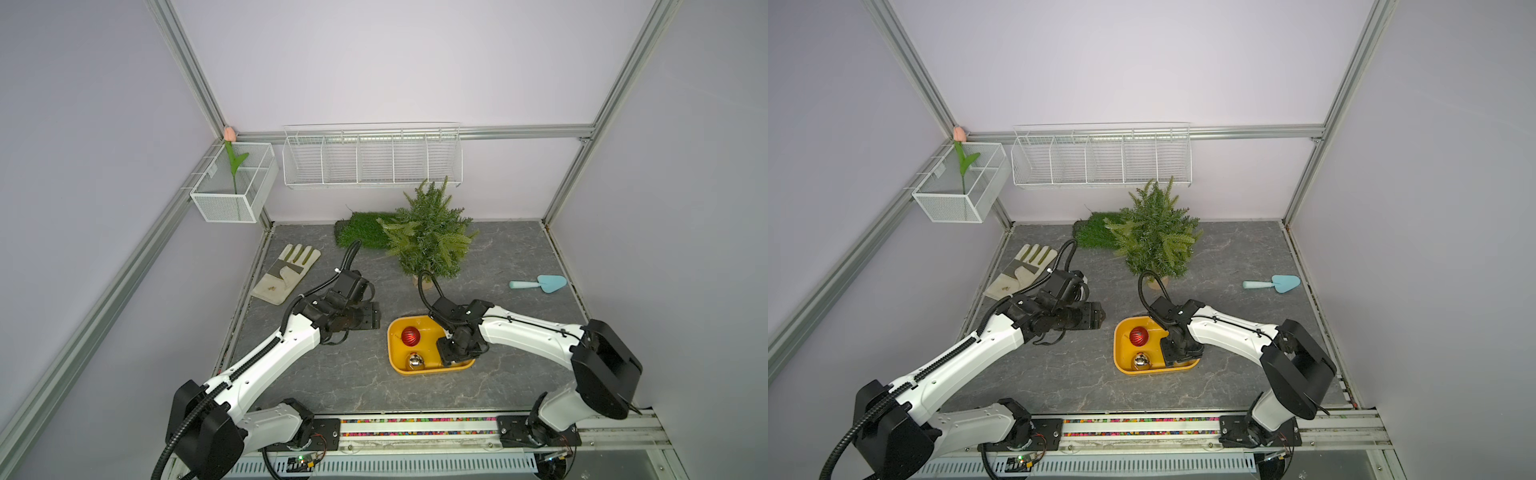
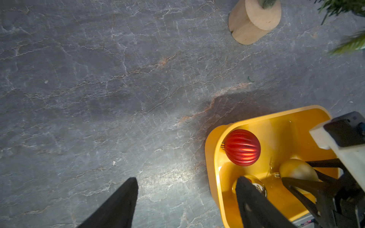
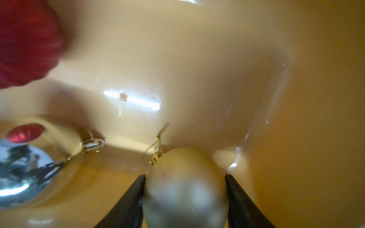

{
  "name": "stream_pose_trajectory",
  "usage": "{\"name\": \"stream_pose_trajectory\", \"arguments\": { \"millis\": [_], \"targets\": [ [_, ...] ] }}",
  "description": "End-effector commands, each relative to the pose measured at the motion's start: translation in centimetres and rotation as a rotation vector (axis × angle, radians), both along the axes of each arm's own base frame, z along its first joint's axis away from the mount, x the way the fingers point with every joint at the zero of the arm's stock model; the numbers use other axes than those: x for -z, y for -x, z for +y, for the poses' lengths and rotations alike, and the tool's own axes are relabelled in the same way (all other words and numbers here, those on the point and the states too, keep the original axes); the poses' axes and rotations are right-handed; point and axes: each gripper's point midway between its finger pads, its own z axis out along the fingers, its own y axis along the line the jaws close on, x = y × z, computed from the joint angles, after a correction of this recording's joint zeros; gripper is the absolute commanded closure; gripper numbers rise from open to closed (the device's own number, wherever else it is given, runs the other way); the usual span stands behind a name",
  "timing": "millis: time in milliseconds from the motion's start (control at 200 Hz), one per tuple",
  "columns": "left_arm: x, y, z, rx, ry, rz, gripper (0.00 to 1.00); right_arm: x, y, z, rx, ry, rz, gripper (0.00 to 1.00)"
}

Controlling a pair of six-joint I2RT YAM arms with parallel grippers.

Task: Decorate the small christmas tree with ornaments
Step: Pick up an ornament from the container.

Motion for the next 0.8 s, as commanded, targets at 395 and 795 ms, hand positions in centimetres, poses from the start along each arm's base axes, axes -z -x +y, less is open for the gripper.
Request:
{"name": "stream_pose_trajectory", "arguments": {
  "millis": [395, 795],
  "targets": [
    [-11.4, -1.9, -2.7, 0.215, 0.171, -0.429, 0.2, -13.5, -1.7, 0.0, -0.313, -0.333, -0.441, 0.49],
    [-20.3, 0.2, -9.6, 0.63, 0.359, -0.916, 0.19, -25.5, -4.5, -1.8, -0.416, -0.466, -0.939, 0.53]
  ]
}}
